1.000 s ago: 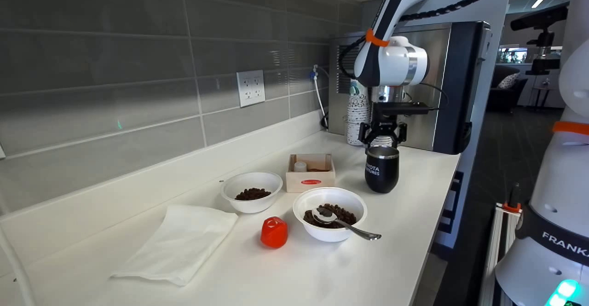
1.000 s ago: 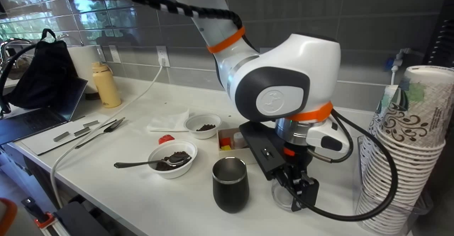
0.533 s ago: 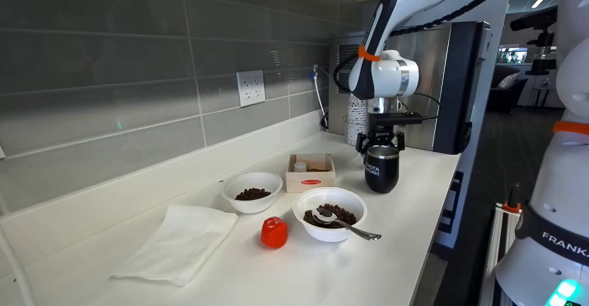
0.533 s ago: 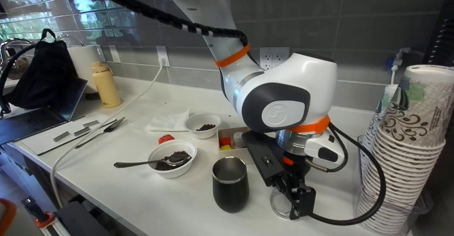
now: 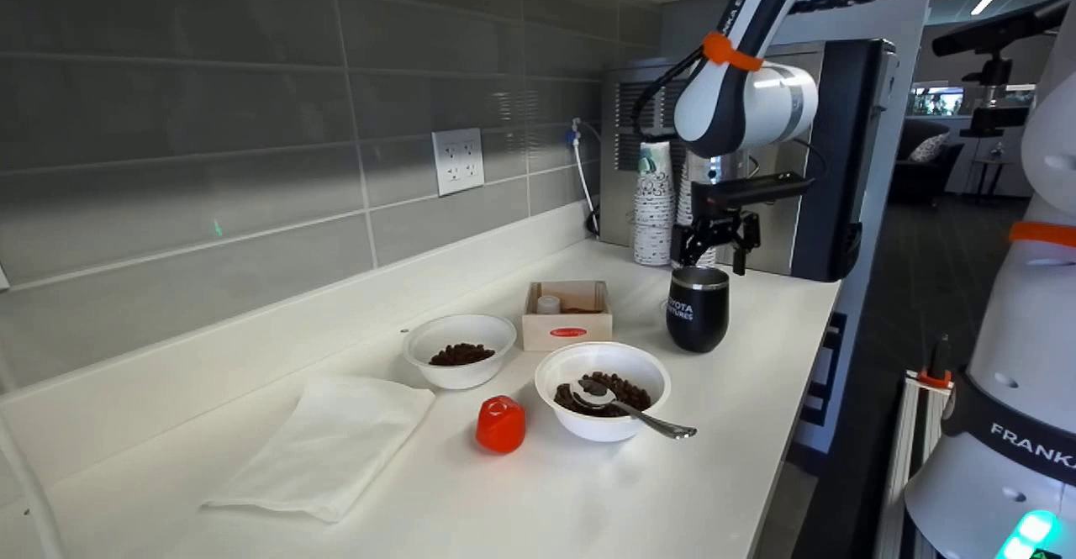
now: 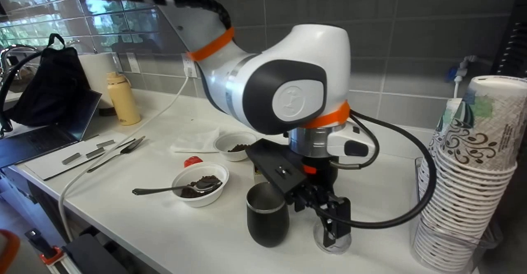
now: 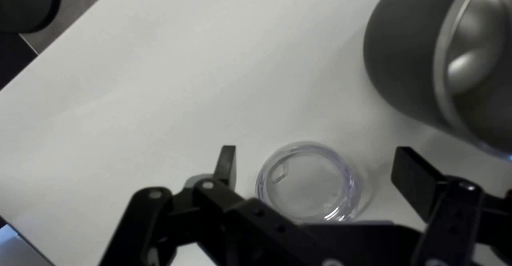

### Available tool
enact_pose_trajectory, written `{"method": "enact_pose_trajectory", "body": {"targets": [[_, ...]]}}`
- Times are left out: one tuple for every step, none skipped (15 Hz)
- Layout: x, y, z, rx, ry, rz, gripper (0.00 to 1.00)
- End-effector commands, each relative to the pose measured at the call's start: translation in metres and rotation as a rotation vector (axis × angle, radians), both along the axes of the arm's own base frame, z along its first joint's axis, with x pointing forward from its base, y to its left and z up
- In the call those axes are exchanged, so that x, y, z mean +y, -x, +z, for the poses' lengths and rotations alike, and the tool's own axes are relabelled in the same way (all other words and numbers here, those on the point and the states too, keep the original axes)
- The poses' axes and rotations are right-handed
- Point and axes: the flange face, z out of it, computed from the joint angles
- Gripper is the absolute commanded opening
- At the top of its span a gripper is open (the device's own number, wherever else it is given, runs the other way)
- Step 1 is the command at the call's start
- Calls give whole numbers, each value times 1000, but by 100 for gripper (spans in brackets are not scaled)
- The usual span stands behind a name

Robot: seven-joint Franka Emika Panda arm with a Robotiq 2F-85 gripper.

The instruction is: Remove the lid from the black thermos.

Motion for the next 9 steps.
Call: {"method": "enact_pose_trajectory", "body": {"targets": [[35, 38, 33, -79, 67, 99, 100], [31, 32, 55, -131, 102, 107, 100], [21, 13, 74, -171, 116, 111, 100], [21, 14, 89, -222, 124, 108, 100], [19, 10, 105, -273, 139, 104, 100], [17, 7, 118, -312, 145, 101, 100], [16, 5, 128, -342, 149, 98, 100], [23, 17, 131, -361, 148, 101, 100], [25, 18, 136, -365, 137, 111, 100]]}}
